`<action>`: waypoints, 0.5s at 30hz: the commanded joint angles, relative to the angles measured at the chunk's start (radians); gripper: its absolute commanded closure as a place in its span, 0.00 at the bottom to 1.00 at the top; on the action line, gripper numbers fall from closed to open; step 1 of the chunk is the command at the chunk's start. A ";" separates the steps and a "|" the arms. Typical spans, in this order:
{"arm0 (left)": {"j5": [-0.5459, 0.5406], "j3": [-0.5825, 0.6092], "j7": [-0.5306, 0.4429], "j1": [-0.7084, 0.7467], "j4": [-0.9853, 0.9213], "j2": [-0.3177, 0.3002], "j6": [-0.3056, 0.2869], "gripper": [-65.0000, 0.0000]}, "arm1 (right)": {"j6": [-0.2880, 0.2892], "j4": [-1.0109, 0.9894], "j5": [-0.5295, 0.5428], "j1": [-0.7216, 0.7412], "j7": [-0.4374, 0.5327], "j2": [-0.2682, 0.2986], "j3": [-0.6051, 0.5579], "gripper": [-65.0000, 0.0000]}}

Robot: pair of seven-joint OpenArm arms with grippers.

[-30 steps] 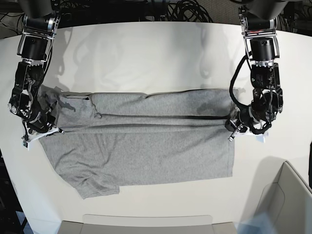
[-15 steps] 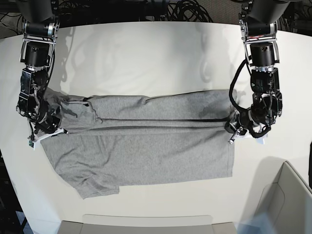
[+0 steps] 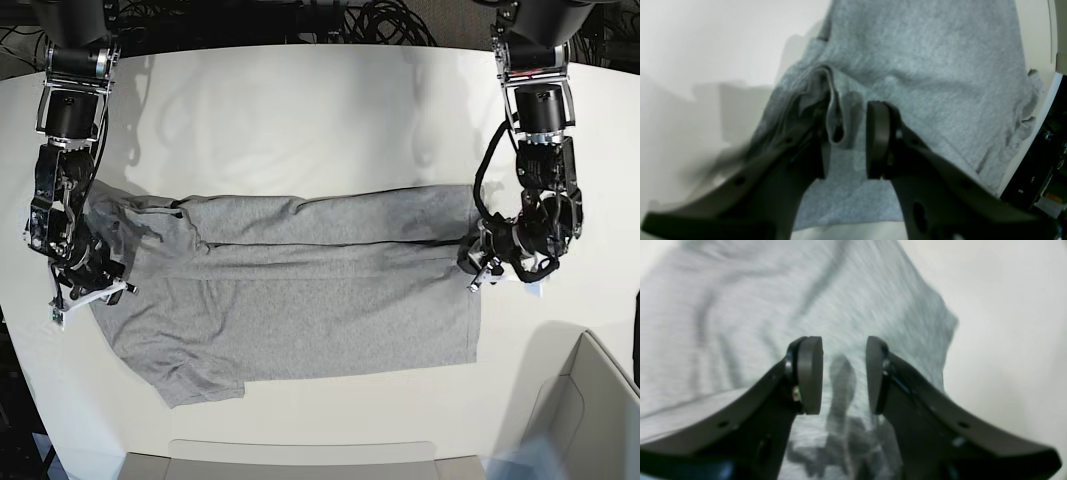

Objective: Fold the T-shirt properly
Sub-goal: 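Release the folded edge and raise both grippers away from the shirt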

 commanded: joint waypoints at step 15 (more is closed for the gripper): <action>-0.020 -0.061 0.063 0.166 0.414 -0.013 0.071 0.71 | 0.009 0.541 0.009 -0.212 -0.449 -0.023 0.383 0.65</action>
